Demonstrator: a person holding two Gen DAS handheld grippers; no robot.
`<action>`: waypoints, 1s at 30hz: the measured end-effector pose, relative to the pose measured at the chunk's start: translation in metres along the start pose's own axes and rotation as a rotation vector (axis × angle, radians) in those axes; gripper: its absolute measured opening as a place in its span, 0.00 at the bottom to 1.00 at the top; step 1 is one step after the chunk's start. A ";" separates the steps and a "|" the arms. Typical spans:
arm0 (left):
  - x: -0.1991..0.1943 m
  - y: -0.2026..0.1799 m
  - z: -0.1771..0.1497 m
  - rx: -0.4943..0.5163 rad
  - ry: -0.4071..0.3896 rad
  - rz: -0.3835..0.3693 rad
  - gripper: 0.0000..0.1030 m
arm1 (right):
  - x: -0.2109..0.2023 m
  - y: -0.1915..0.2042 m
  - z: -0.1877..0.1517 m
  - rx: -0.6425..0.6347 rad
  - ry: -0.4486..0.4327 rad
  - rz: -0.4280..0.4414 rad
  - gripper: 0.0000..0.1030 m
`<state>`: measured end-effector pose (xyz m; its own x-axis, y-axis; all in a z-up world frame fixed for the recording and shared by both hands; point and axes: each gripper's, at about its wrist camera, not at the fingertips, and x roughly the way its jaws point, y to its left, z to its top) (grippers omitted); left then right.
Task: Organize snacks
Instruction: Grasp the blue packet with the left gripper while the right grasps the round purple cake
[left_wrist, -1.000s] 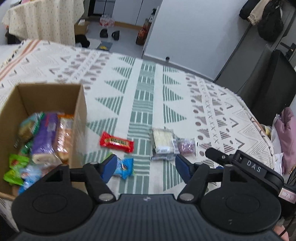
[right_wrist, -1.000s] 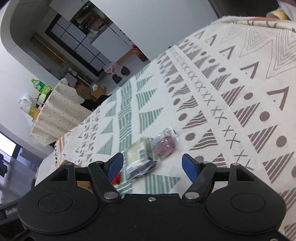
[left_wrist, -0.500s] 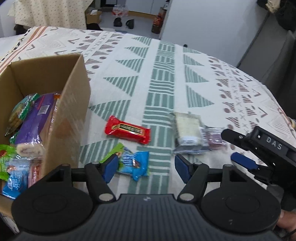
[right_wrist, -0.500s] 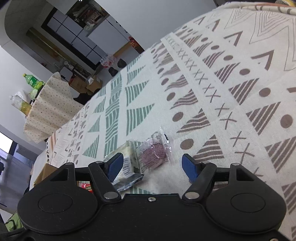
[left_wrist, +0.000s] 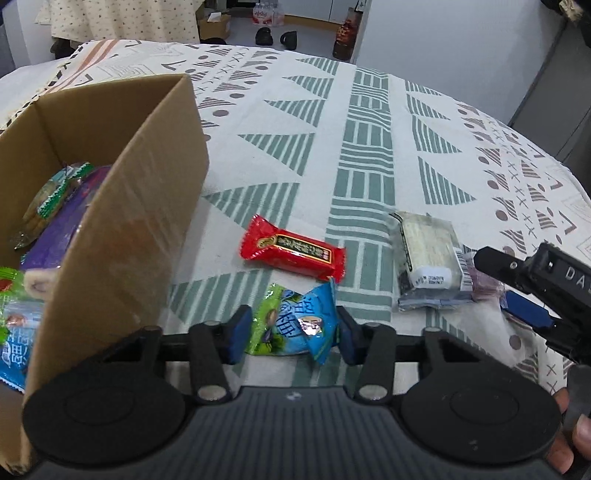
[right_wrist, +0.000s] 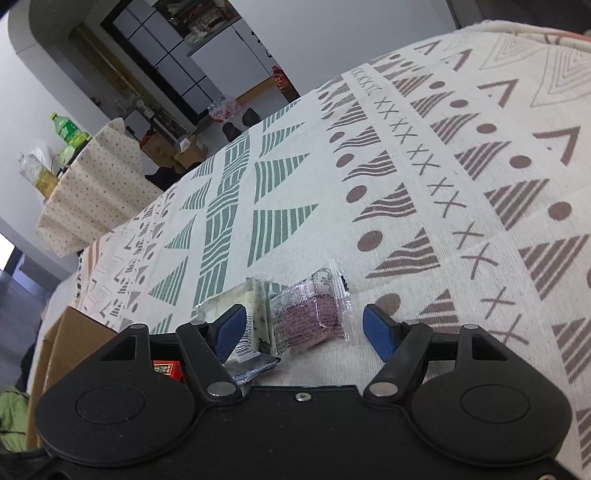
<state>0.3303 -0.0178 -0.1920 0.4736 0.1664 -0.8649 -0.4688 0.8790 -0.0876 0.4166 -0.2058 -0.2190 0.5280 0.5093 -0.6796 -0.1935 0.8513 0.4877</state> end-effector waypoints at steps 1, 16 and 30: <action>0.000 0.000 0.000 0.005 -0.001 0.005 0.35 | 0.001 0.001 0.000 -0.009 -0.003 -0.003 0.68; -0.045 0.002 0.001 -0.002 -0.058 -0.057 0.24 | -0.013 0.000 -0.003 -0.007 0.006 -0.024 0.27; -0.090 0.017 -0.009 -0.014 -0.095 -0.122 0.24 | -0.081 0.018 -0.019 -0.013 -0.078 -0.034 0.24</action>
<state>0.2734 -0.0216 -0.1201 0.5957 0.1004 -0.7969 -0.4132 0.8891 -0.1969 0.3545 -0.2288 -0.1658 0.5971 0.4694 -0.6505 -0.1846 0.8696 0.4580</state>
